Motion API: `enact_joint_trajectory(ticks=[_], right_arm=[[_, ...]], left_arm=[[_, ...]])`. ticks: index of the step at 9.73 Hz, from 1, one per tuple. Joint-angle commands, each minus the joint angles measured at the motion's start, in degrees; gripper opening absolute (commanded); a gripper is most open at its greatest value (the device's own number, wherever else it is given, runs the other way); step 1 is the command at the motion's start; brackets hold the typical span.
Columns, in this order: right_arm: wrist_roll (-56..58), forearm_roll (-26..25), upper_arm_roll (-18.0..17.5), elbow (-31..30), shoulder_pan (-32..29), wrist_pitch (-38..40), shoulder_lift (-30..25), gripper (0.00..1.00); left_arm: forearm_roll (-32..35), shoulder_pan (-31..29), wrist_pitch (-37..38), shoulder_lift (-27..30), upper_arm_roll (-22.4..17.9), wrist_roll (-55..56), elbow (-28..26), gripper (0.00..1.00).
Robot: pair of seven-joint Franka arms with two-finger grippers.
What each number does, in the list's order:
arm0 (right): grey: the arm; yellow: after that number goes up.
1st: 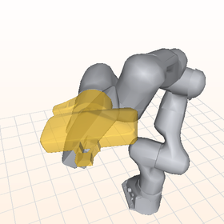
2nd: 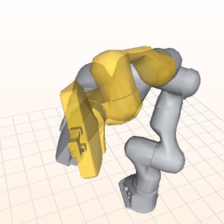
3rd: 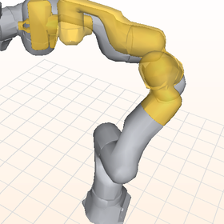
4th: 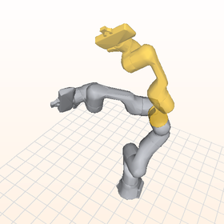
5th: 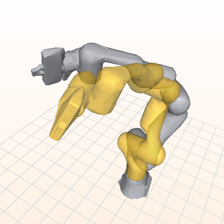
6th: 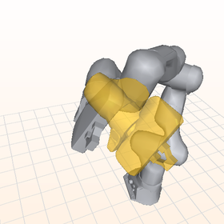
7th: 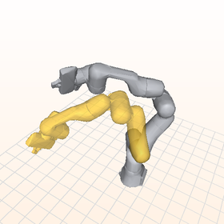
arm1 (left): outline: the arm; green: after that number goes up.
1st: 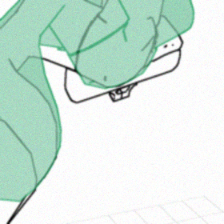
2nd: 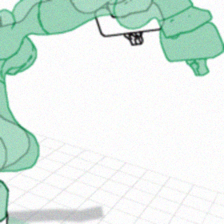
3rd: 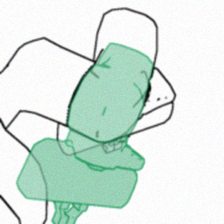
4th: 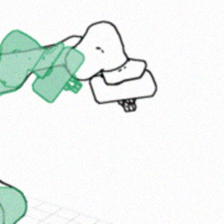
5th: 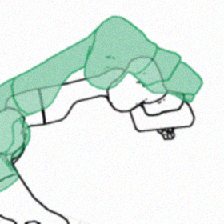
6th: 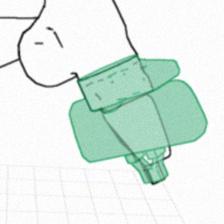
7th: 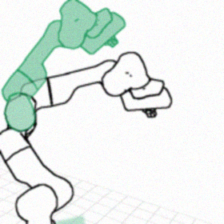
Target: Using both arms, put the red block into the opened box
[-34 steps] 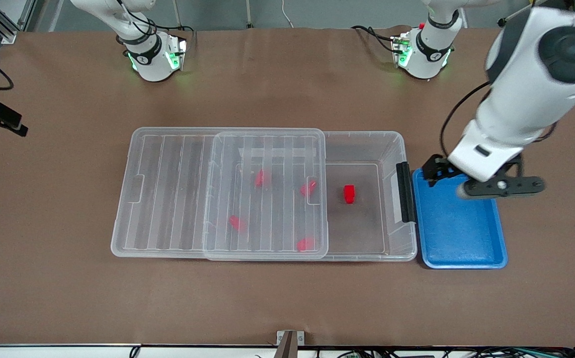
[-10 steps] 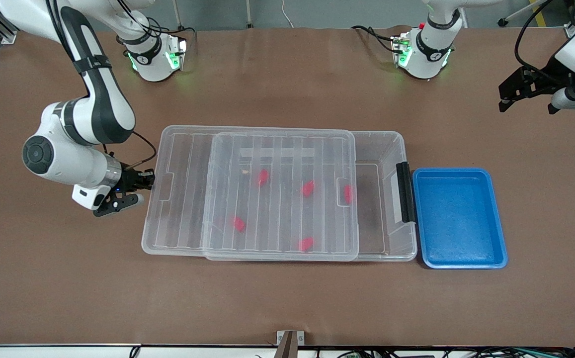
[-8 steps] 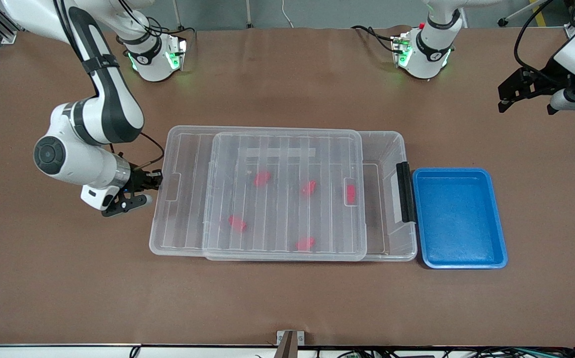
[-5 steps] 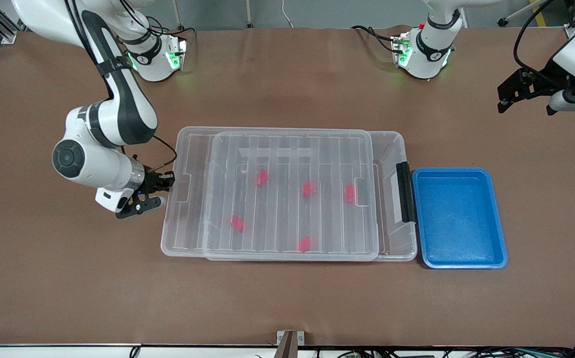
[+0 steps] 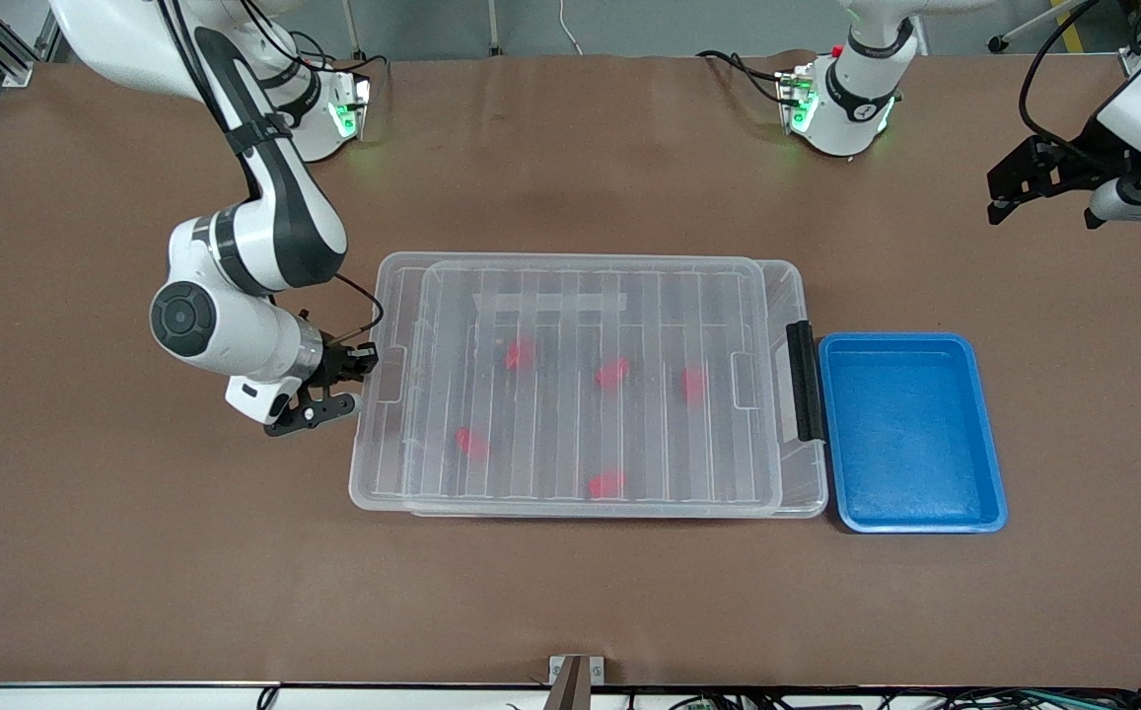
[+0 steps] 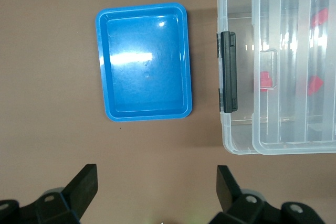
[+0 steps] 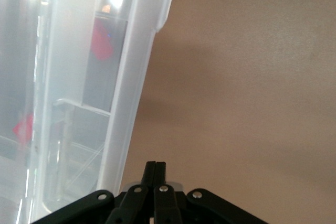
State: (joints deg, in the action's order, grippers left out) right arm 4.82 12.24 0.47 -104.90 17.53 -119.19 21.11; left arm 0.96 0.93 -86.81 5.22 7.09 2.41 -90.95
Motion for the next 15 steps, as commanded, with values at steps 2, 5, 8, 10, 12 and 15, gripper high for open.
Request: enact_joint_trajectory(ticks=[2, 5, 8, 10, 12, 15], right_arm=[[-2.36, 1.03, -0.82, 1.1, 0.49, 0.19, 0.95, 0.0], [-1.75, 0.07, -0.56, 1.63, -0.91, 1.15, 0.25, 0.34], [-2.1, -5.99, -0.12, 1.89, -10.81, 8.77, -10.17, 1.0], [-2.27, -10.97, 2.07, 2.42, -13.73, 13.0, -17.47, 1.0], [-3.75, -11.71, 3.84, 3.64, -14.36, 20.02, -23.11, 1.0], [-5.35, -11.45, 3.83, 19.85, -19.37, 37.74, -23.49, 1.0]], left_arm=[[-0.43, -0.05, 0.41, -0.38, -0.15, 0.67, -1.42, 1.0], [-0.25, -0.05, 0.41, -0.38, -0.15, 0.67, -1.42, 1.0], [-0.43, -0.05, 0.32, -0.65, -0.15, 0.85, -1.34, 1.0], [-0.25, -0.05, 0.32, -1.78, -0.15, 0.41, 0.06, 1.0], [-0.25, -0.05, 0.41, -1.97, -0.15, 0.5, 0.68, 1.0], [-0.25, -0.05, 0.41, -2.23, -0.33, 0.58, 1.39, 1.0]])
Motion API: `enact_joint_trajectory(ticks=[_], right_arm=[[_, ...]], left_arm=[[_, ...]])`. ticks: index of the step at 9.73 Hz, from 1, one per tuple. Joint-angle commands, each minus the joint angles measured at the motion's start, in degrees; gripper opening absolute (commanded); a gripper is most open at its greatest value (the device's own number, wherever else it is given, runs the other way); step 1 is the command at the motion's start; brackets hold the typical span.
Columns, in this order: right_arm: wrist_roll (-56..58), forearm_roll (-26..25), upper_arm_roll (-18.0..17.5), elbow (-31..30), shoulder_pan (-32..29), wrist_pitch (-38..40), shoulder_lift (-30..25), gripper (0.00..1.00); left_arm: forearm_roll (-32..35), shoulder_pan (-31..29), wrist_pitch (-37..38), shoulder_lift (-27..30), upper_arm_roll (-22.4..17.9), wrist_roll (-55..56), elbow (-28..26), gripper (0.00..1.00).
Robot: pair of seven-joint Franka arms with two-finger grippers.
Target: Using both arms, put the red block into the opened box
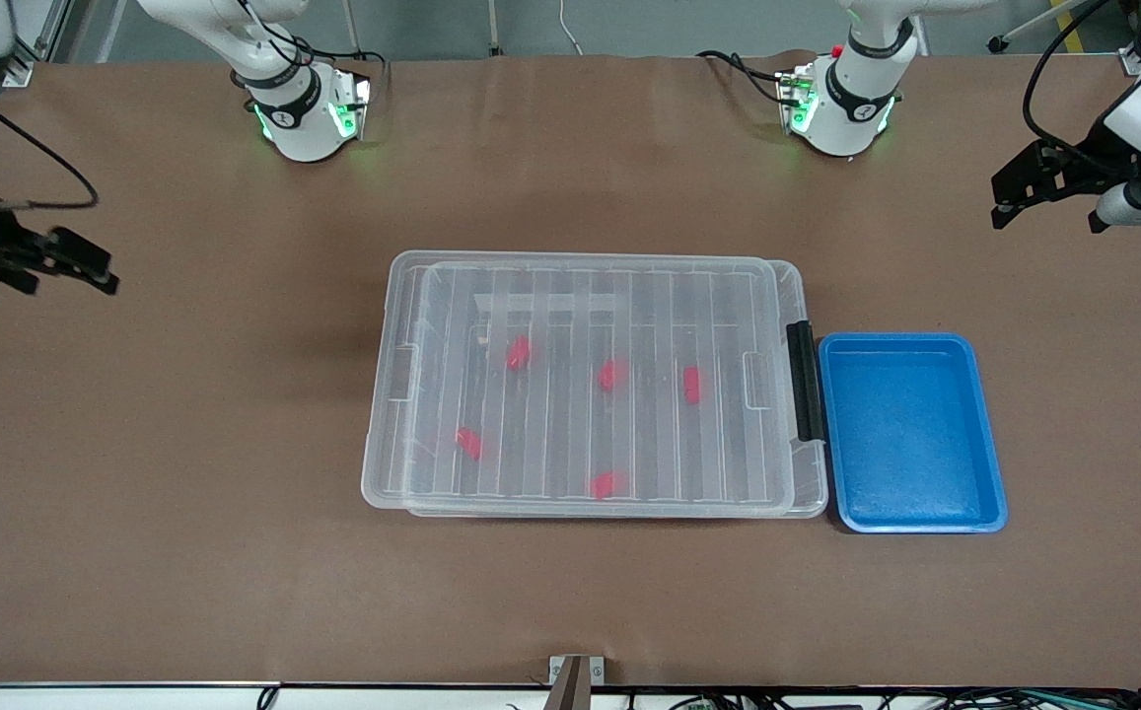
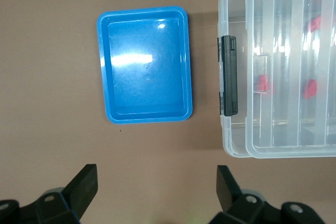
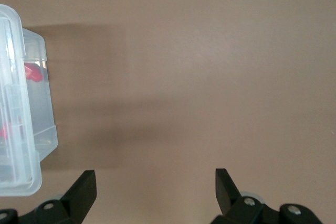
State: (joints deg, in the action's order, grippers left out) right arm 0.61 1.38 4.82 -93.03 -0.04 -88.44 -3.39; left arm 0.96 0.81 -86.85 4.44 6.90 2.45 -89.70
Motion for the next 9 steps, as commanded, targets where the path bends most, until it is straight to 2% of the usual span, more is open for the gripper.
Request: enact_joint_trajectory(ticks=[1, 6, 9], right_arm=[[-1.22, -0.59, 0.97, 9.52, -2.16, 11.4, 1.02, 1.0], [-0.35, -0.85, 0.98, 8.22, -1.72, 8.37, 1.02, 1.0], [-0.26, -3.22, 0.72, 8.04, -1.02, 6.62, 1.02, 1.0]], left_arm=[[-0.25, 0.07, 0.45, -1.45, -0.13, 0.62, 0.13, 1.0], [-0.25, -0.11, 0.54, -1.45, -0.49, 0.63, 0.13, 1.0], [-0.25, -0.11, 0.54, -1.45, -0.4, 0.62, 0.14, 1.0]])
